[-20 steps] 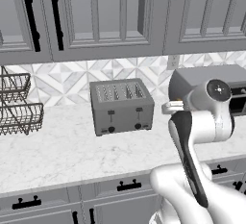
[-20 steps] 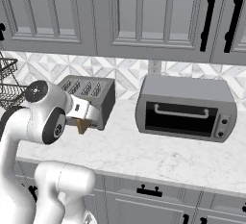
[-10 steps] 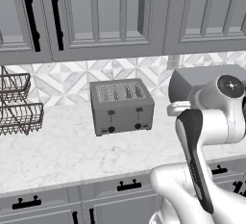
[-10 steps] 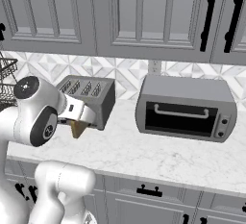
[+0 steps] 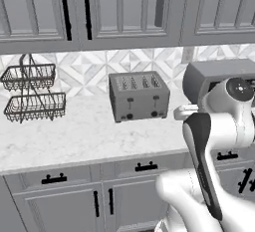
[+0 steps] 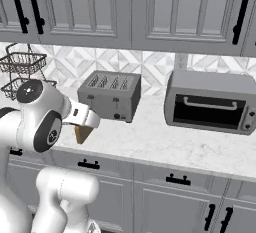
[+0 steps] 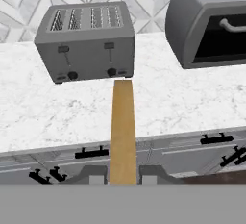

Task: Start the toaster. Once the lever pops up, take the bread to the plate on the dining counter.

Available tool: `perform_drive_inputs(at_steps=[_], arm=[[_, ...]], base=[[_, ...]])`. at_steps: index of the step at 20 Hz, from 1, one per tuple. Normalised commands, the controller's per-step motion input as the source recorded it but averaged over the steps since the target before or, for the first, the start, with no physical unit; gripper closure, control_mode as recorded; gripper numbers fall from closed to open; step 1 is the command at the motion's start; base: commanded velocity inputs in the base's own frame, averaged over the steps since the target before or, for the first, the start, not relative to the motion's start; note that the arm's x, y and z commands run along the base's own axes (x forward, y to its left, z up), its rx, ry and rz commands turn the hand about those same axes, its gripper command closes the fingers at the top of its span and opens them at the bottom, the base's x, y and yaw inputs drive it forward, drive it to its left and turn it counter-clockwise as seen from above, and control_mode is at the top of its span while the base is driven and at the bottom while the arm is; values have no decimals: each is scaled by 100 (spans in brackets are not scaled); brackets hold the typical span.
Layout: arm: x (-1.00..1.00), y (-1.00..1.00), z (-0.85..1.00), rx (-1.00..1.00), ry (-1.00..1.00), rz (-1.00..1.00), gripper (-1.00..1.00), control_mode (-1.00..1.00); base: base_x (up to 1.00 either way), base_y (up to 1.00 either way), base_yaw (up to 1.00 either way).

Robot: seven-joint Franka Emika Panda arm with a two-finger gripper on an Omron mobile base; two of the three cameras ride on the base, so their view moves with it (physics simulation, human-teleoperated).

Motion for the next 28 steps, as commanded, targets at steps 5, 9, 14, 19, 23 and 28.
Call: perform_drive_inputs(at_steps=[5, 9, 14, 19, 23, 28], arm=[[0, 0, 0, 0, 0, 0, 100, 100], [0, 0, 0, 0, 0, 0, 100, 100], [0, 0, 0, 0, 0, 0, 100, 100], [0, 0, 0, 0, 0, 0, 100, 100], [0, 0, 0, 0, 0, 0, 100, 100], [0, 0, 0, 0, 0, 0, 100, 100]], base=[[-66, 68, 22], [-59, 48, 57], [-43, 5, 84], [-45, 5, 86], [-47, 6, 86], [-77, 29, 77]])
